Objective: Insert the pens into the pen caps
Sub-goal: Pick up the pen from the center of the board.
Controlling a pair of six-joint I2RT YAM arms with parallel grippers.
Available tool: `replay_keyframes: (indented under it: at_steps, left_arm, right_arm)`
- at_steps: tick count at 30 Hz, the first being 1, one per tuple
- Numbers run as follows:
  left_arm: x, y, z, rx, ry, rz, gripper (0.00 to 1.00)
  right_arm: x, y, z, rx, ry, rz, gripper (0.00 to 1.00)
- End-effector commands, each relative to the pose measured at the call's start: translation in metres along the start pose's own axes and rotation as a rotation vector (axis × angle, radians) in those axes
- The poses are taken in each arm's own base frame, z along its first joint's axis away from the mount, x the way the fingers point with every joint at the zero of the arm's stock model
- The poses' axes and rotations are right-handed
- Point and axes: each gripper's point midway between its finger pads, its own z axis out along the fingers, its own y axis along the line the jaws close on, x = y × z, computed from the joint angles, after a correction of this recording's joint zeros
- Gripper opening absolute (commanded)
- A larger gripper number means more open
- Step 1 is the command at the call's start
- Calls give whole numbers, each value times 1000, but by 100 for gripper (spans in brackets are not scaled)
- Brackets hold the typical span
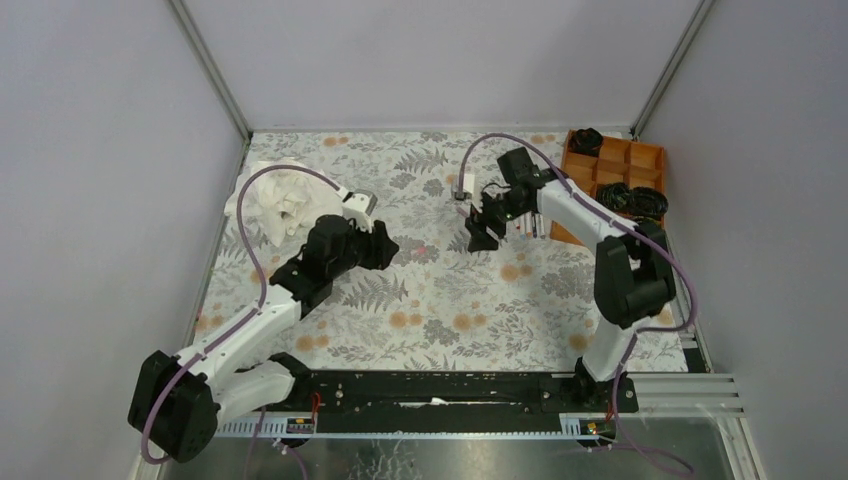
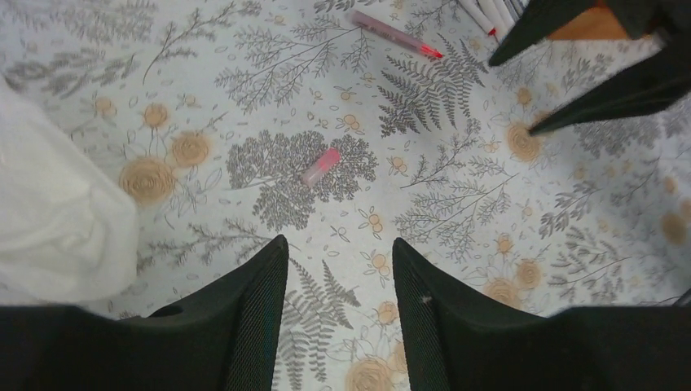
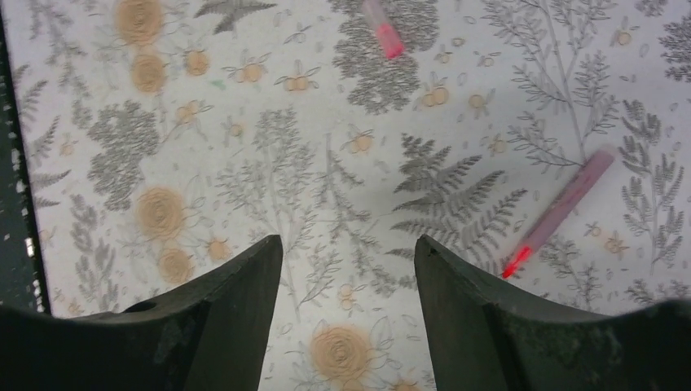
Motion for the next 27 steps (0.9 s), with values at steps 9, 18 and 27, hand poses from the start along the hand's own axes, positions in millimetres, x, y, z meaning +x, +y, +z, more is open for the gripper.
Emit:
replay_keyframes:
  at_steps: [9,18,27]
  left_arm:
    - [5,6,-11,-25,-105,-386,53]
    - [7,10,-14,-41,-109,-387,53]
    - [5,6,-23,-14,-131,-392,53]
  right_arm:
    - [36,-119,30,384,328,288,62]
    - [56,-131,52,411,360,407,57]
    - [80,-123,62,374,428,419,22]
